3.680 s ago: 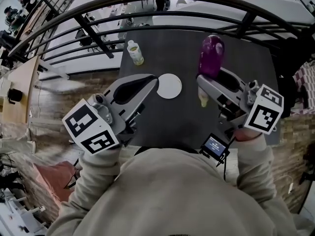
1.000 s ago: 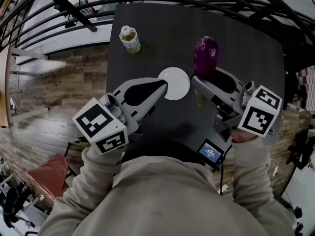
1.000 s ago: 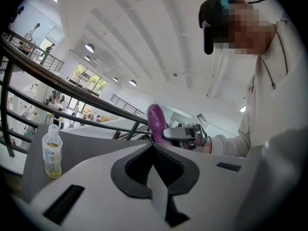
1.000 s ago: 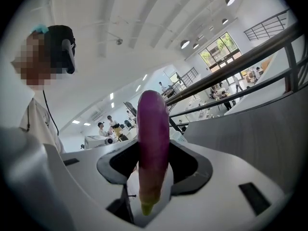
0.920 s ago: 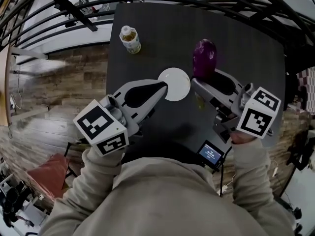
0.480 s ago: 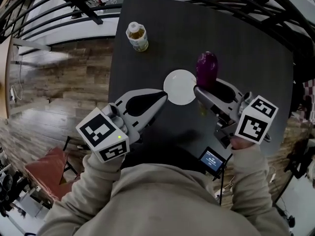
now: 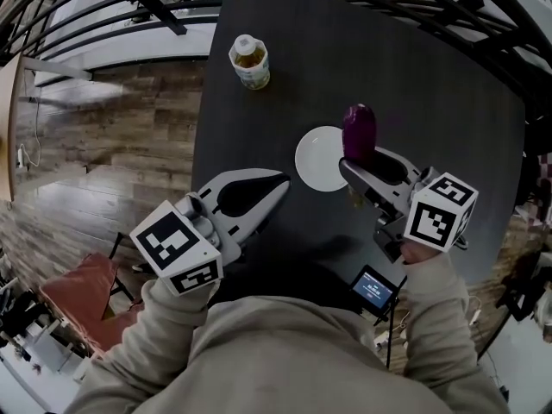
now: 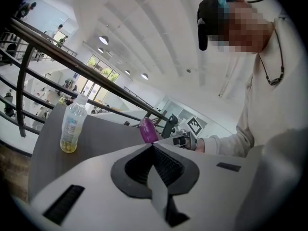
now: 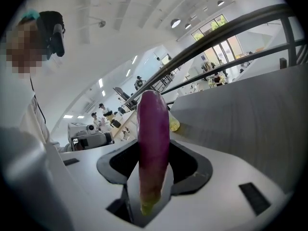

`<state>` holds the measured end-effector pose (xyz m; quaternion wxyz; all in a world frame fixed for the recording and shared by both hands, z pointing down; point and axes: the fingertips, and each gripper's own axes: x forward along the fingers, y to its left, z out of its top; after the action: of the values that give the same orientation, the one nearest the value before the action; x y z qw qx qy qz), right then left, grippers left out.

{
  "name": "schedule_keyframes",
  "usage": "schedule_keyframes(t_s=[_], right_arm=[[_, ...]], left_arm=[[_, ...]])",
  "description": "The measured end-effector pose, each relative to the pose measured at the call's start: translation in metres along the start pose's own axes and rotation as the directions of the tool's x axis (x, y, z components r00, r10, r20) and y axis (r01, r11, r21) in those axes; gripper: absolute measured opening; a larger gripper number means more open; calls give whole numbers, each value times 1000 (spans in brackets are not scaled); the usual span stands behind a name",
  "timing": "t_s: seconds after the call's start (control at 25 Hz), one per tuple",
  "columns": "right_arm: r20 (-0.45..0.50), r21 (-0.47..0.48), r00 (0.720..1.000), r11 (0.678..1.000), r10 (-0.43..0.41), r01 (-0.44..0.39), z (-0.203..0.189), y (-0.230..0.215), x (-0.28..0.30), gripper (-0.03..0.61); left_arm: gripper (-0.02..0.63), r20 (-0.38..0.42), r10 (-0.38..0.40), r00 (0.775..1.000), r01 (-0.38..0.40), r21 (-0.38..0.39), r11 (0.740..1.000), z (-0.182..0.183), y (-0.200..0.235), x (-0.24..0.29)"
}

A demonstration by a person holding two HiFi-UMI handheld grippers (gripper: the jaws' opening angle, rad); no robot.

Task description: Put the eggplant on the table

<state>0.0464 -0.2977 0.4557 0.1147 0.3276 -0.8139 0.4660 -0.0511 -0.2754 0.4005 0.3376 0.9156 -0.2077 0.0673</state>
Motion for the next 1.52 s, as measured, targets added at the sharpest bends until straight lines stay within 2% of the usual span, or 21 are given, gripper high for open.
schedule_keyframes(t_s=[0.56,1.16,1.52], right_arm=[[-102,34,994,998,-46,50,-37,-39,25,204],[-209,39,973,994,-94,104,-68,-73,58,204],[-257,-18,956,989,-145,145,-78,-83,73,204]], left_arm=[[6,11,31,999,-31,-53,998,-24,19,-8],[6,24,70,997,-67,-81,994,-32,33,-25],[6,10,62,998,-61,-86,994,-42,33,-24]])
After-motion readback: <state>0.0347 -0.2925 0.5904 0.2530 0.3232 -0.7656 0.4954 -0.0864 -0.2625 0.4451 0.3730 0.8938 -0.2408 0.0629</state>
